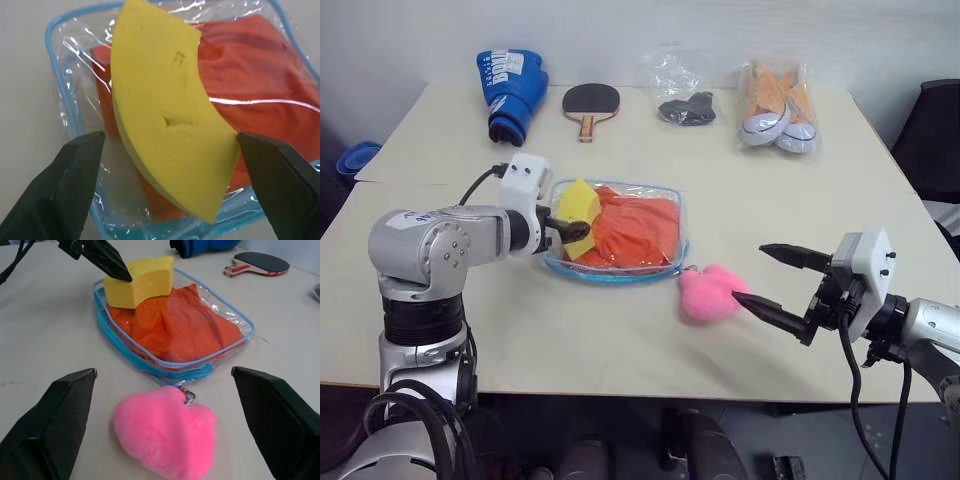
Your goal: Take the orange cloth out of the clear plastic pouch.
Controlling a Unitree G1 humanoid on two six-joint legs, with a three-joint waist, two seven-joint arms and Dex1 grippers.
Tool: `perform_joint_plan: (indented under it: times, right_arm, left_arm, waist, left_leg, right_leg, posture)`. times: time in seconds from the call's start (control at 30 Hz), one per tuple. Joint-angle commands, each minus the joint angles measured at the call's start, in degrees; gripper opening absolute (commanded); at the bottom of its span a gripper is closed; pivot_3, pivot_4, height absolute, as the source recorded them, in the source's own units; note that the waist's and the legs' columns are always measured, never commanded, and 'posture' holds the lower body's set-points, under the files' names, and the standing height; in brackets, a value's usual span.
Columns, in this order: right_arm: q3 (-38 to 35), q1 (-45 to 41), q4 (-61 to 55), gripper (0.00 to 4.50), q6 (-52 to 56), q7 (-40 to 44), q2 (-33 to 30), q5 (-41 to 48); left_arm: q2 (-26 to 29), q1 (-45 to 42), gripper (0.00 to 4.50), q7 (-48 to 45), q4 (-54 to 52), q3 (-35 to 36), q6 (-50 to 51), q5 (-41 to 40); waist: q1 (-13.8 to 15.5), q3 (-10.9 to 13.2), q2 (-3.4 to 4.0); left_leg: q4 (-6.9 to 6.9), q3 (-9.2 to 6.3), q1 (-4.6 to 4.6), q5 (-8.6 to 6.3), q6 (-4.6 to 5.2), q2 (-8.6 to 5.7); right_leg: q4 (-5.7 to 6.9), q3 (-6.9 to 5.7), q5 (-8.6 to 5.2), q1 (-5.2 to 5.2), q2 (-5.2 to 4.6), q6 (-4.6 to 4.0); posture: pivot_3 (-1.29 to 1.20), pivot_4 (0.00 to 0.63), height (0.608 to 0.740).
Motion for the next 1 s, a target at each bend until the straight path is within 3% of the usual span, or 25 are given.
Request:
perform_joint_plan:
  times: [0.03, 0.33, 0.7, 1.0]
  right_arm:
    - [-0.1, 0.1, -2.2, 4.50, -1.2, -0.4, 0.4, 0.9]
    - [1.0, 0.8, -2.7, 4.50, -2.3, 0.6, -0.2, -0.3]
    - [0.4, 1.5, -3.6, 4.50, -2.1, -0.1, 0.1, 0.3]
    - [0.0, 0.5, -3.6, 4.50, -1.4, -1.4, -0.1, 1.9]
  left_arm:
    - [-1.2, -3.3, 4.47, 0.4, 2.6, -0.4, 0.6, 2.2]
    - [-1.7, -11.2, 4.47, -3.6, 14.2, -5.9, -3.9, 5.8]
    - [-0.6, -10.8, 4.47, -6.9, 16.4, -9.1, -7.4, 8.4]
    - [-0.1, -9.6, 2.46, -8.1, 16.1, -8.8, -7.1, 9.5]
  waist:
    - [0.0, 0.0, -0.08]
    - [-0.1, 0.1, -0.16]
    - [0.0, 0.1, -0.19]
    - [-0.1, 0.1, -0.19]
  left_leg:
    - [0.00, -0.01, 0.00, 0.02, -0.01, 0.00]
    - [-0.01, -0.03, 0.01, 0.20, -0.12, -0.03]
    - [-0.01, -0.04, -0.01, 0.21, -0.12, -0.03]
    - [-0.01, -0.04, -0.01, 0.21, -0.12, -0.02]
  right_leg:
    - [0.00, 0.01, 0.02, 0.00, 0.00, -0.01]
    - [0.04, 0.03, 0.17, 0.00, -0.02, -0.11]
    - [0.02, 0.02, 0.17, -0.02, -0.04, -0.11]
    - [0.03, 0.02, 0.17, -0.02, -0.04, -0.11]
  posture:
    - [0.00, 0.150, 0.740]
    - [0.00, 0.150, 0.740]
    - [0.00, 0.150, 0.740]
    - [0.00, 0.150, 0.740]
